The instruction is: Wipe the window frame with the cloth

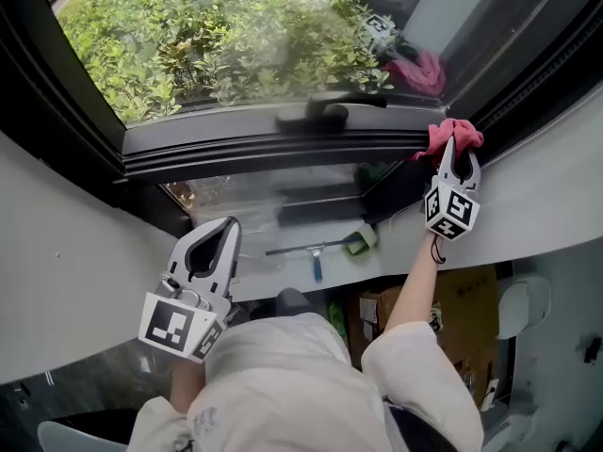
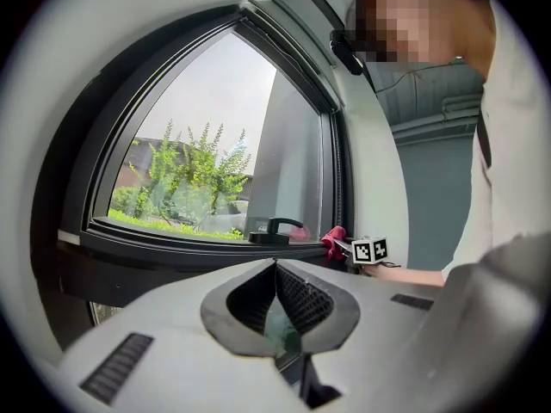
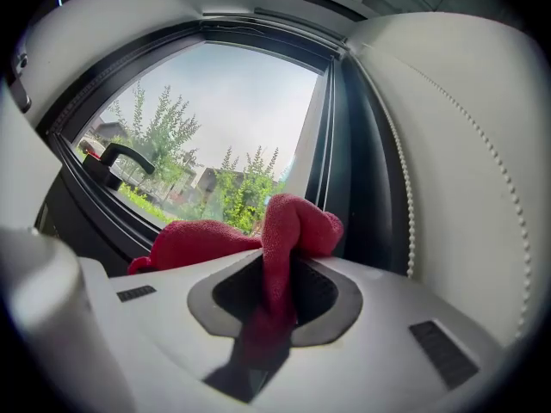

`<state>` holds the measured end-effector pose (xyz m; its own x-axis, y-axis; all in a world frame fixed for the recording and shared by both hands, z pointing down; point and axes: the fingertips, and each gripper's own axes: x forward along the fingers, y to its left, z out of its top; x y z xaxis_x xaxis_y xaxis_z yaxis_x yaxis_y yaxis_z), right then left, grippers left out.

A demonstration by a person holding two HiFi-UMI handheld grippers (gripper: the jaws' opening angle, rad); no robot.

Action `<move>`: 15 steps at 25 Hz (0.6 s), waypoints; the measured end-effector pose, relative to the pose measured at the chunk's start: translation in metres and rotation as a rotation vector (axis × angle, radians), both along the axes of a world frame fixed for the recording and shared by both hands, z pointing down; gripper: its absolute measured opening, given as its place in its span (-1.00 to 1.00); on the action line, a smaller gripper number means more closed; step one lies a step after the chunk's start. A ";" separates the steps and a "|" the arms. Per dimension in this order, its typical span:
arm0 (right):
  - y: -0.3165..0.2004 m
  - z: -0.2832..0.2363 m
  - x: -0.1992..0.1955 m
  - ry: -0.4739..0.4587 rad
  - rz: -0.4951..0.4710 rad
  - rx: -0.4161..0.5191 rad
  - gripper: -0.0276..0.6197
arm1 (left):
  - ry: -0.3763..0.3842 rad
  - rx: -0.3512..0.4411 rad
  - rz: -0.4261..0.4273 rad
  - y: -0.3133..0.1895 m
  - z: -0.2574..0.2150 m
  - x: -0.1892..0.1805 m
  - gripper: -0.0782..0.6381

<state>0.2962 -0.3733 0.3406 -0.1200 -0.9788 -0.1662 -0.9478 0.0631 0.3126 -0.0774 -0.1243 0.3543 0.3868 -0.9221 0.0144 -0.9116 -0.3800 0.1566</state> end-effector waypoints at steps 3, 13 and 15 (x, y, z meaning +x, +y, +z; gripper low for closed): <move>0.000 -0.001 -0.001 0.013 0.014 -0.007 -0.66 | 0.004 -0.005 -0.012 0.003 0.002 -0.005 -0.75; 0.000 0.000 -0.004 0.030 0.061 -0.026 -0.67 | 0.009 -0.002 0.000 0.005 0.003 -0.005 -0.75; 0.001 0.001 -0.006 0.033 0.060 -0.030 -0.67 | 0.011 -0.001 0.002 0.004 0.003 -0.005 -0.75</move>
